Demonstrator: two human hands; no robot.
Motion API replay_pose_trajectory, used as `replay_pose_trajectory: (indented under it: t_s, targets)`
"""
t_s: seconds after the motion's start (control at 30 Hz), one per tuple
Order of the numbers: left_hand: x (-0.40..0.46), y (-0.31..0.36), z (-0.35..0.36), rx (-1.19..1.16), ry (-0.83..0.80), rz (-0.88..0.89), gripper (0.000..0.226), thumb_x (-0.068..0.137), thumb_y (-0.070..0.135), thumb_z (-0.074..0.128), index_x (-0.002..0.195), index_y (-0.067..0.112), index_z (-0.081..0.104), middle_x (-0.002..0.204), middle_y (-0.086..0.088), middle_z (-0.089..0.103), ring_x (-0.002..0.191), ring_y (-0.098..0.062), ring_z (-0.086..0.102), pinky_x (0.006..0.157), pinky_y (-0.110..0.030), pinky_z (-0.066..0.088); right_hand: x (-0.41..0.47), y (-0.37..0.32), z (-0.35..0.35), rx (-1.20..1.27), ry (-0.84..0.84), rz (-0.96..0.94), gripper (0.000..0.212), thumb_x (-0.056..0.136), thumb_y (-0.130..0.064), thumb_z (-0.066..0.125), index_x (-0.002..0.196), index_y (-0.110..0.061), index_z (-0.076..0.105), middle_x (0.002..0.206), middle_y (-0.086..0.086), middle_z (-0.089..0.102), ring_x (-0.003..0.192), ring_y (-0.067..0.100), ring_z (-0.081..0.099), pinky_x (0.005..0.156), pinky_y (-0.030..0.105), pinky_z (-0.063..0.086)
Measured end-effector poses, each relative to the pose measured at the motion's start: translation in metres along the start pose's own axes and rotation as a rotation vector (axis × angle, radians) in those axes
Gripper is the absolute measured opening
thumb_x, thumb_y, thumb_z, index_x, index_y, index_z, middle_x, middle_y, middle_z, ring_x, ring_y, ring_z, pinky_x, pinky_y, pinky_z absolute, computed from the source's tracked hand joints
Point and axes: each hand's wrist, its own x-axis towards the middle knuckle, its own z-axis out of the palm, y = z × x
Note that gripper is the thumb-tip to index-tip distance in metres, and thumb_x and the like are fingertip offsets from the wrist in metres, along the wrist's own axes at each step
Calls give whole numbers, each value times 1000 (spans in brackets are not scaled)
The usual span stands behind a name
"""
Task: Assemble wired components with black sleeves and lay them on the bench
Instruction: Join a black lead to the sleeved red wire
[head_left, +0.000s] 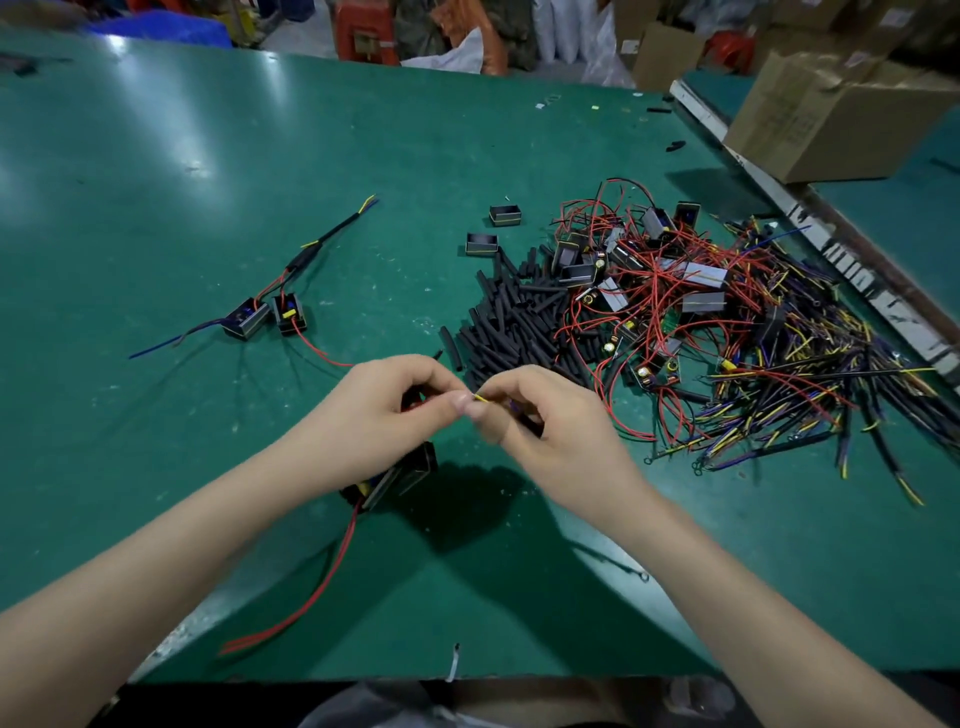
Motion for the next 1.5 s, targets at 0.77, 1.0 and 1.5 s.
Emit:
replay_pose_trajectory:
  t_s: [0.77, 1.0, 1.5]
  targets:
    - [-2, 5, -12, -328, -429, -218, 25, 77, 51, 64, 73, 27, 71, 56, 11, 33, 52, -7, 26, 48, -20, 22, -6, 4, -12, -183, 45, -350, 24, 94, -28, 57, 94, -10, 74, 80, 3, 61, 63, 23, 56, 48, 39, 47]
    - [-5, 13, -9, -252, -273, -125, 26, 73, 49, 61, 69, 24, 67, 50, 16, 42, 47, -1, 31, 43, -11, 26, -8, 0, -12, -99, 37, -257, 21, 94, -21, 57, 84, -6, 69, 74, -4, 53, 63, 14, 48, 56, 34, 44]
    - [1, -1, -9, 460, -140, 465, 27, 96, 33, 49, 92, 13, 66, 78, 13, 45, 69, -1, 45, 65, -17, 39, 12, -5, -12, 573, -512, 760, 24, 97, -29, 51, 78, -19, 62, 58, -8, 40, 45, 4, 43, 35, 12, 23]
